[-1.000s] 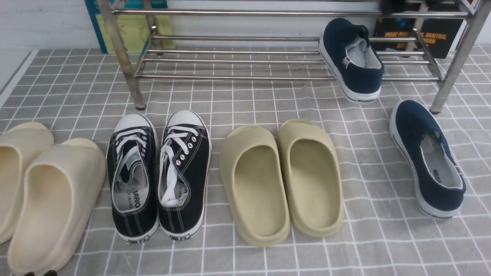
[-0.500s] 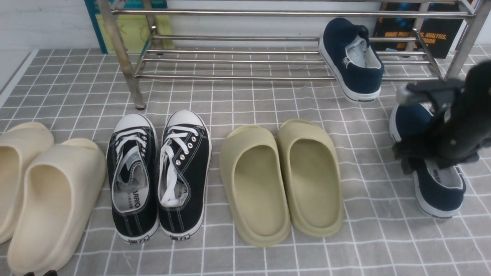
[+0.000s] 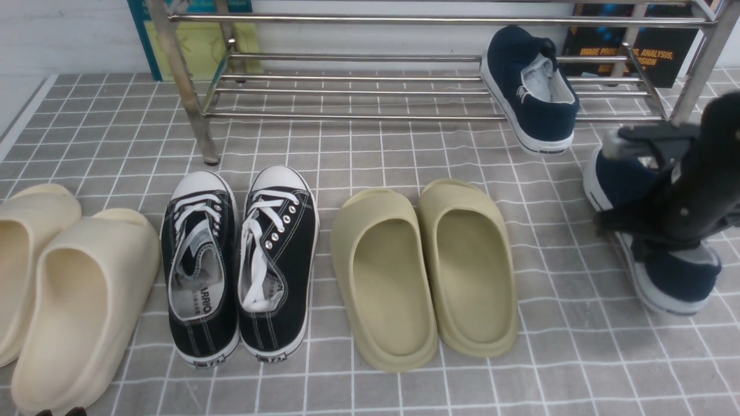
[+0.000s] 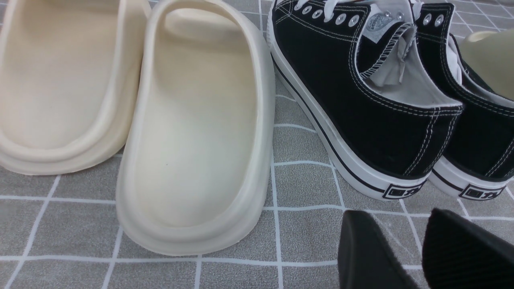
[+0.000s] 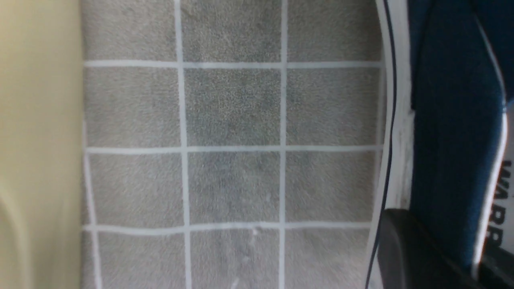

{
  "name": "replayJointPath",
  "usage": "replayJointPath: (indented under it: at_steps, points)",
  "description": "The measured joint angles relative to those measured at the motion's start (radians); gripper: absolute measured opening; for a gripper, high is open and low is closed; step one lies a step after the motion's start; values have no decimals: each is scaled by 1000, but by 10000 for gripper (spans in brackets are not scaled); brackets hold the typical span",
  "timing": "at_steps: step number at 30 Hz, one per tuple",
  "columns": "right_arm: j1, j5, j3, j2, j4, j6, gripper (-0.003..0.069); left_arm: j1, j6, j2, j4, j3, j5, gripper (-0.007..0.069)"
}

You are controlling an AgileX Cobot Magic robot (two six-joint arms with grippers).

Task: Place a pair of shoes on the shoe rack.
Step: Use the right arm to grab the shoe closest to it, then use the right arm to put a shoe into the shoe rack

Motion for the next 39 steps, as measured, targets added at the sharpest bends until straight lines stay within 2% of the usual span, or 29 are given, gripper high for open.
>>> replayJointPath:
  at_steps: [5,8,16,25,29,39]
  points:
    - [0,156,-117,-9,-2,-3,25,0,0,0,0,0,0,239]
    - [0,194,-171,-9,-5,-13,25,0,0,0,0,0,0,239]
    - [1,112,-340,52,-45,-32,25,0,0,0,0,0,0,239]
    - [-3,121,-742,372,-51,-97,25,0,0,0,0,0,0,239]
    - [-9,148,-857,468,-57,-102,25,0,0,0,0,0,0,239]
    - [-29,104,-977,575,-75,-212,26,0,0,0,0,0,0,239]
